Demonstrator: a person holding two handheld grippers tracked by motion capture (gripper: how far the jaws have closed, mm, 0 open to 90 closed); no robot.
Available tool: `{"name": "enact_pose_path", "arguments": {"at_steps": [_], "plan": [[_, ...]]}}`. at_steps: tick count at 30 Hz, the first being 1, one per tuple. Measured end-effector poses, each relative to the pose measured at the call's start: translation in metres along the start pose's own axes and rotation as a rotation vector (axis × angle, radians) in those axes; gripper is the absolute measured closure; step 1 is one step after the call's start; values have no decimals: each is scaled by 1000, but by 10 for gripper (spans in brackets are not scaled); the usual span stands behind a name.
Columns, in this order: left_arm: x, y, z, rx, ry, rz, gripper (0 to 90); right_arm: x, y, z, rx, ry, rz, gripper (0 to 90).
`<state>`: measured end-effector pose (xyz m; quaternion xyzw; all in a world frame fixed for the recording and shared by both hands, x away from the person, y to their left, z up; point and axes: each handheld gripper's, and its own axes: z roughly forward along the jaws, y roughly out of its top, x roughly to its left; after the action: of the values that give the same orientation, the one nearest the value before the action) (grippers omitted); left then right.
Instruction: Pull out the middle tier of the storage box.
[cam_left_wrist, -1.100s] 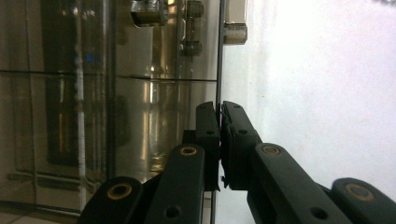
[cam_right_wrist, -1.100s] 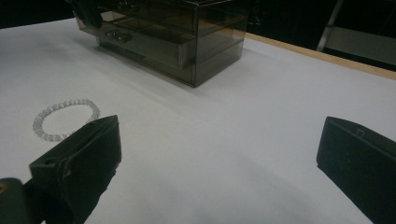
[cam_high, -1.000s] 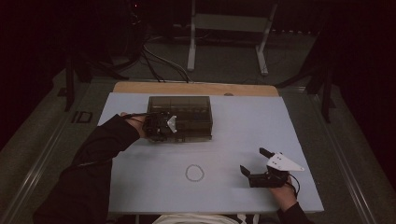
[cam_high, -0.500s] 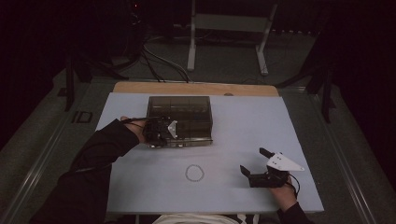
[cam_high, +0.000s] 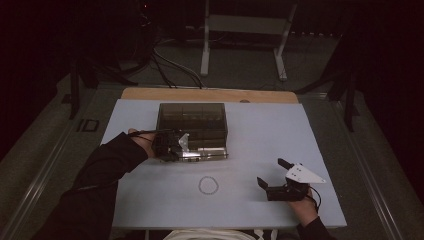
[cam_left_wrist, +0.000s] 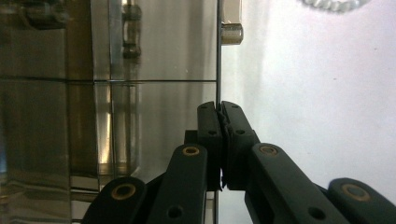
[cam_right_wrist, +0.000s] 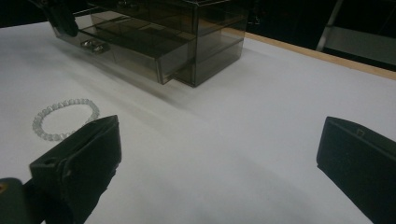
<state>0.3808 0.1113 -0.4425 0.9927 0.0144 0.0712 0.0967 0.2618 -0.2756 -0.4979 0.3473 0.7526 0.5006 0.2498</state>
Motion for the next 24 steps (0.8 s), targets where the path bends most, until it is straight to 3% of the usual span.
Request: {"name": "enact_pose_path", "arguments": {"at_steps": [2,13,24], "plan": [[-2,0,0,-5,-19,-2,899,0,0,0,0,-1,0,0],[-10,0,1,-4,-28,3,900,0,0,0,0,-1,1,0],[-10,-2,2,-8,-42,13,900,0,0,0,1,0,-1,0]]}}
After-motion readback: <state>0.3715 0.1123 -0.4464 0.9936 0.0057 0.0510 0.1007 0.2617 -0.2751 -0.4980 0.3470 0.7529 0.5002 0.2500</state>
